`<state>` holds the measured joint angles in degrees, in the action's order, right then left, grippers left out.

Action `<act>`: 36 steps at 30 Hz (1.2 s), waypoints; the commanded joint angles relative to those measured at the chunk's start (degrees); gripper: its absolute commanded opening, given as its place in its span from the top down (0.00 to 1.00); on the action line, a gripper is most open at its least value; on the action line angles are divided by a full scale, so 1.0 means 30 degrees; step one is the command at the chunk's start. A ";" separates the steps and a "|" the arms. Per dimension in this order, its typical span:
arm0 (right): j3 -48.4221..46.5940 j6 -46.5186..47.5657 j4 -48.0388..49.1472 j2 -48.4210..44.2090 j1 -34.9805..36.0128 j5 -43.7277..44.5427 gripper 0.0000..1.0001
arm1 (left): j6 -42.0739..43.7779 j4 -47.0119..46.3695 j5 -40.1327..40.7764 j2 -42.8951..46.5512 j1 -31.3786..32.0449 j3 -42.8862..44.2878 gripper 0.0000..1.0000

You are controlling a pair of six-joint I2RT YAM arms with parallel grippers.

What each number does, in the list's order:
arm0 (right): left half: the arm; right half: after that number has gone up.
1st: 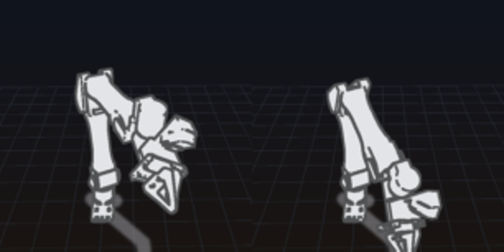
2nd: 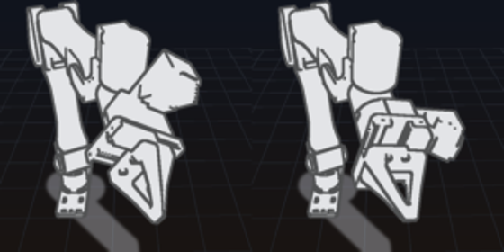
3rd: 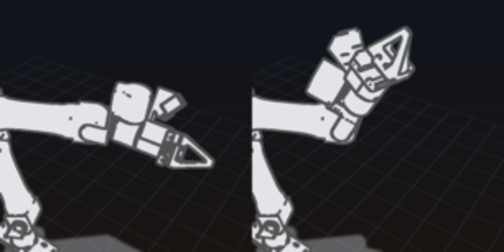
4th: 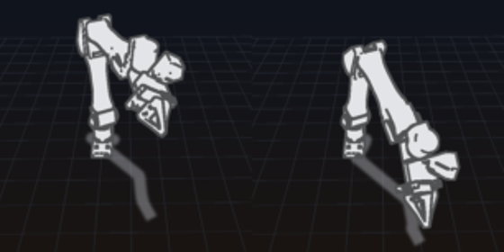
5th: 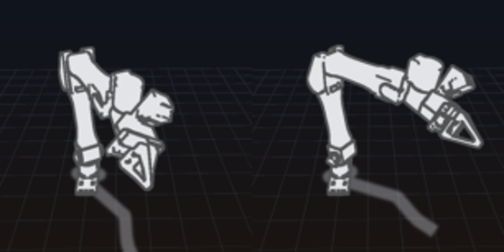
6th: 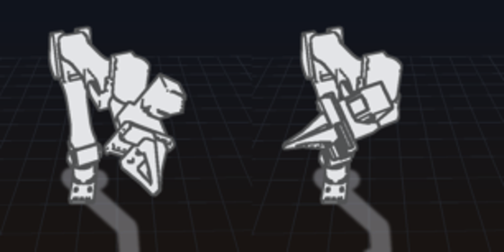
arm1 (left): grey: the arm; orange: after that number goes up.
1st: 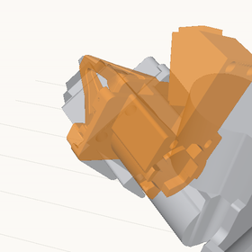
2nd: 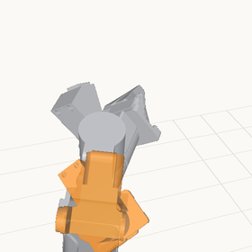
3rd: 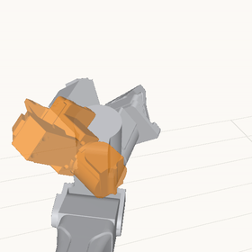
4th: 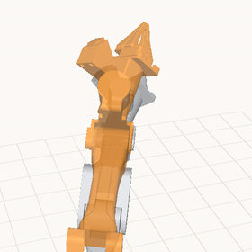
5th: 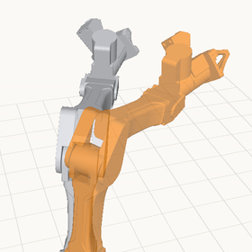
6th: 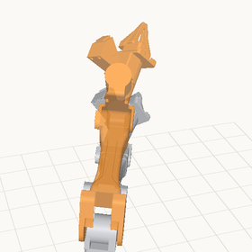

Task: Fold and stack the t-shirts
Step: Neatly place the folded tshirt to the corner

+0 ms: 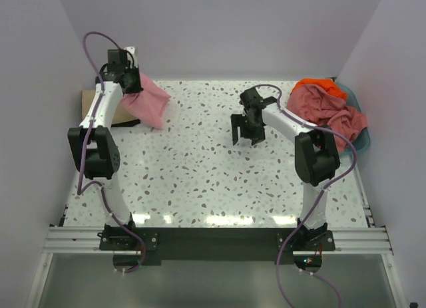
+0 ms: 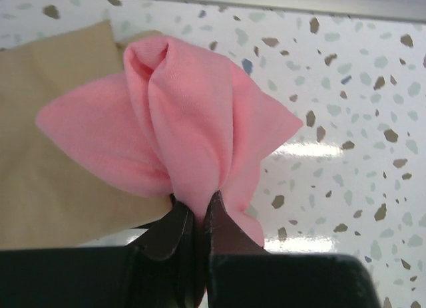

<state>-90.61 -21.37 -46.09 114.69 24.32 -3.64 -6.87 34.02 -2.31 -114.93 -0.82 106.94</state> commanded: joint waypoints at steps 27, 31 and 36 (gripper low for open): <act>0.0994 0.0208 0.0011 -0.1637 -0.0078 -0.0691 0.20 | -0.0871 -0.0765 0.1667 -0.2147 -0.5935 0.3290 0.90; 0.0994 0.0091 -0.0165 -0.2311 -0.0078 -0.0604 0.18 | -0.1750 -0.0471 0.3811 -0.1797 -0.6172 0.3175 0.18; 0.0906 0.0119 -0.0224 -0.3308 -0.0078 -0.0369 0.15 | -0.3565 -0.0617 0.6418 0.0363 -0.6143 0.0927 0.00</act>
<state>-87.59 -21.39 -46.15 109.08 24.32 -4.23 -13.10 33.65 9.65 -120.53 -19.22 113.73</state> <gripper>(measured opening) 0.843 0.997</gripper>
